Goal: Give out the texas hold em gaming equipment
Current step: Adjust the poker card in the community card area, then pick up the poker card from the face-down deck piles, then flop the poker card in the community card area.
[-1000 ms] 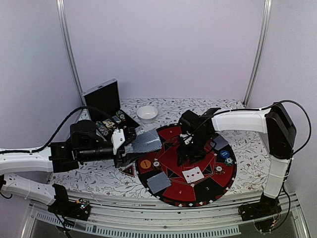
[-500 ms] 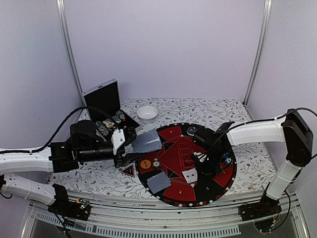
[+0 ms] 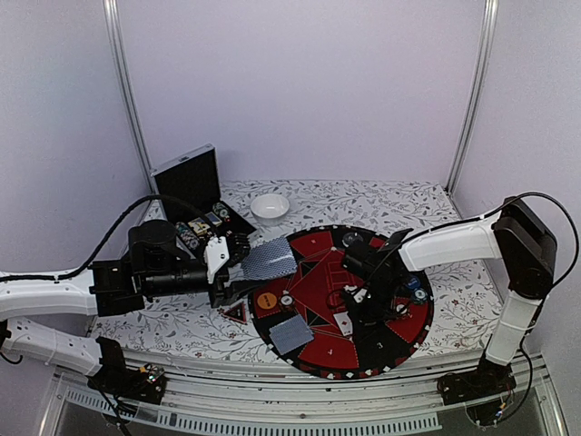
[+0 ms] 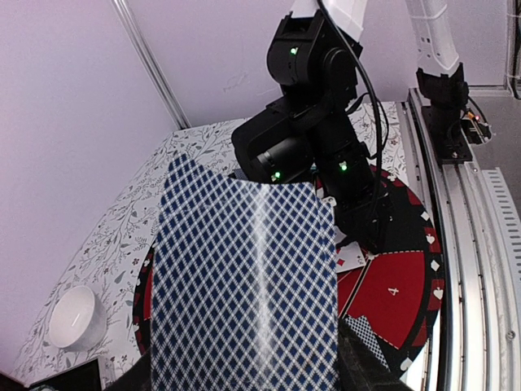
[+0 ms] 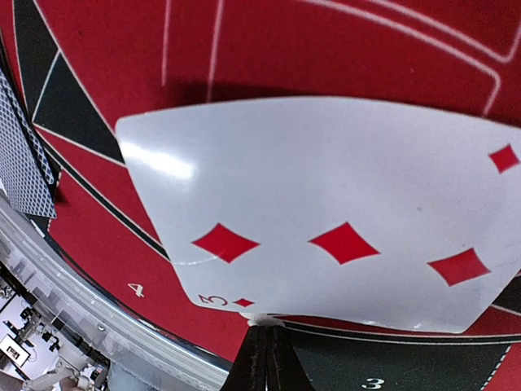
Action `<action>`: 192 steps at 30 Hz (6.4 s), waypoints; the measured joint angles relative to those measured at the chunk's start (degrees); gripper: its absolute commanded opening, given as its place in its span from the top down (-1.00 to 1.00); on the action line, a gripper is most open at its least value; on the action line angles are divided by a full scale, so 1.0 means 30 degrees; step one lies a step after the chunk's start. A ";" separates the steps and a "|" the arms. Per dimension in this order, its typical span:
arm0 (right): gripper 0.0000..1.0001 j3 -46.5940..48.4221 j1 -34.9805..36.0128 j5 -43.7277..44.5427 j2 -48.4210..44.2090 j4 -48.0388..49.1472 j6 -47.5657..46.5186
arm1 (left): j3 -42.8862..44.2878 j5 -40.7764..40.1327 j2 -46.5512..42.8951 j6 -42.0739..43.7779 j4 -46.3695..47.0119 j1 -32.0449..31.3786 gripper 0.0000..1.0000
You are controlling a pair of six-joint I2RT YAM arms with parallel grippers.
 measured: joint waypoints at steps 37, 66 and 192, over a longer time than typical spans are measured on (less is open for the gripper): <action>-0.98 0.5574 0.0415 0.3067 -0.3825 -0.0393 -0.2849 | 0.0007 0.0015 0.0022 0.0022 -0.0073 -0.0015 -0.06; -0.71 0.5034 0.3286 0.4328 -0.4918 0.9318 -0.6011 | 0.0015 0.0000 0.0058 0.0291 -0.0117 -0.0153 -0.06; 0.31 0.5668 -0.3738 0.0940 0.3759 0.1858 -0.0568 | 0.0029 -0.0270 0.0022 0.0284 -0.0270 -0.0204 -0.06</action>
